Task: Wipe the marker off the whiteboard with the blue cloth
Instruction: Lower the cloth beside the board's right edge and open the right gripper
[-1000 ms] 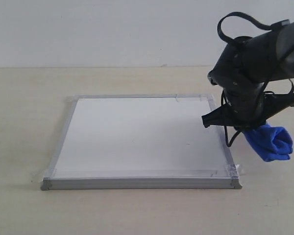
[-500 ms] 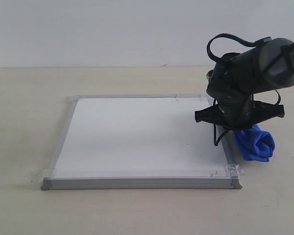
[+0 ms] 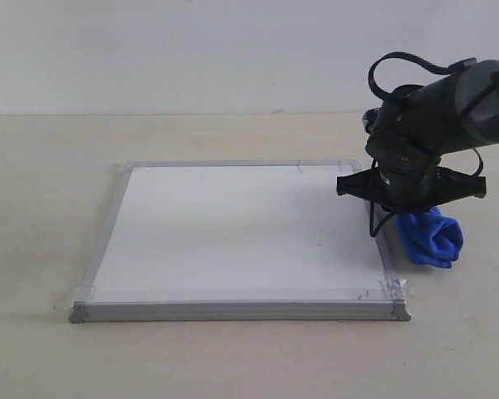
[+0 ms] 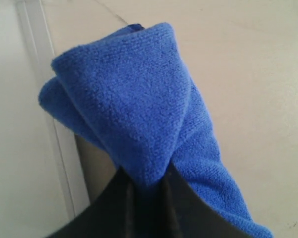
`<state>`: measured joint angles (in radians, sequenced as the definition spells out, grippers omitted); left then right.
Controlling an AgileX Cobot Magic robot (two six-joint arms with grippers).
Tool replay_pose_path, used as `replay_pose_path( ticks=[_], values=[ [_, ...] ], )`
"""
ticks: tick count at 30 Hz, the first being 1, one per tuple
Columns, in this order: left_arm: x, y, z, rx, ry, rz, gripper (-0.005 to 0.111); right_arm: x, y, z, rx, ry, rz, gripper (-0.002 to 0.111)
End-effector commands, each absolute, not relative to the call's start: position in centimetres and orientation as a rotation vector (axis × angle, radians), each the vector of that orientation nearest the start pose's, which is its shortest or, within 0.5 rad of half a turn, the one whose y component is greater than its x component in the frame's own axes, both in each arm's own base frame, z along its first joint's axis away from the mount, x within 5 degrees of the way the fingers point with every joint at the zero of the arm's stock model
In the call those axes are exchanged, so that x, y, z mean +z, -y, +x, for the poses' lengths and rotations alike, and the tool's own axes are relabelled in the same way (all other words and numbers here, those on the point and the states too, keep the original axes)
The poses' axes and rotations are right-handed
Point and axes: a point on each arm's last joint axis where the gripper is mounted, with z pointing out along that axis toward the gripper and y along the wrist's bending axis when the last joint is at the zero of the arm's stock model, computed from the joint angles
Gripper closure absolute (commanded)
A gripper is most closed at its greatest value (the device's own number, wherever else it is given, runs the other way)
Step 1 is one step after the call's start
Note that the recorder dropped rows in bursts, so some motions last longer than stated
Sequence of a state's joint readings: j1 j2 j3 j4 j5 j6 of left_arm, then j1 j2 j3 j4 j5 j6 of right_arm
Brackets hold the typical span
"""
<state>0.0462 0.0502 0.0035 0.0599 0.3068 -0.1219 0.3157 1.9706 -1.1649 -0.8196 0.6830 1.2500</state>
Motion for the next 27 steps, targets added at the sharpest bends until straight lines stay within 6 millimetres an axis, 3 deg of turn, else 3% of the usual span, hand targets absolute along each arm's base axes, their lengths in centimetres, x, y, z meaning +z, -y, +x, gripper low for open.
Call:
replay_pose_path(
  ticks=[1,9,14,17,21,23,27],
  values=[
    [18.3,-0.4,5.7,0.0,-1.829,-0.117,0.102,14.5,-7.7,37.4,-0.34,-2.555,0.443,0.109],
    [18.3,-0.4,5.7,0.0,-1.829,-0.117,0.102,12.0,-8.0,37.9,-0.352,-2.608,0.412,0.109],
    [18.3,-0.4,5.7,0.0,-1.829,-0.117,0.102,12.0,-8.0,38.0,-0.357,-2.6,0.405,0.102],
    [18.3,-0.4,5.7,0.0,-1.829,-0.117,0.102,12.1,-8.0,38.0,-0.355,-2.598,0.406,0.084],
    [18.3,-0.4,5.7,0.0,-1.829,-0.117,0.102,12.1,-8.0,38.0,-0.36,-2.605,0.375,0.03],
    [18.3,-0.4,5.7,0.0,-1.829,-0.117,0.102,12.1,-8.1,38.0,-0.355,-2.613,0.336,0.014],
    [18.3,-0.4,5.7,0.0,-1.829,-0.117,0.102,12.5,-8.1,38.0,-0.36,-2.612,0.296,0.018]
  ],
)
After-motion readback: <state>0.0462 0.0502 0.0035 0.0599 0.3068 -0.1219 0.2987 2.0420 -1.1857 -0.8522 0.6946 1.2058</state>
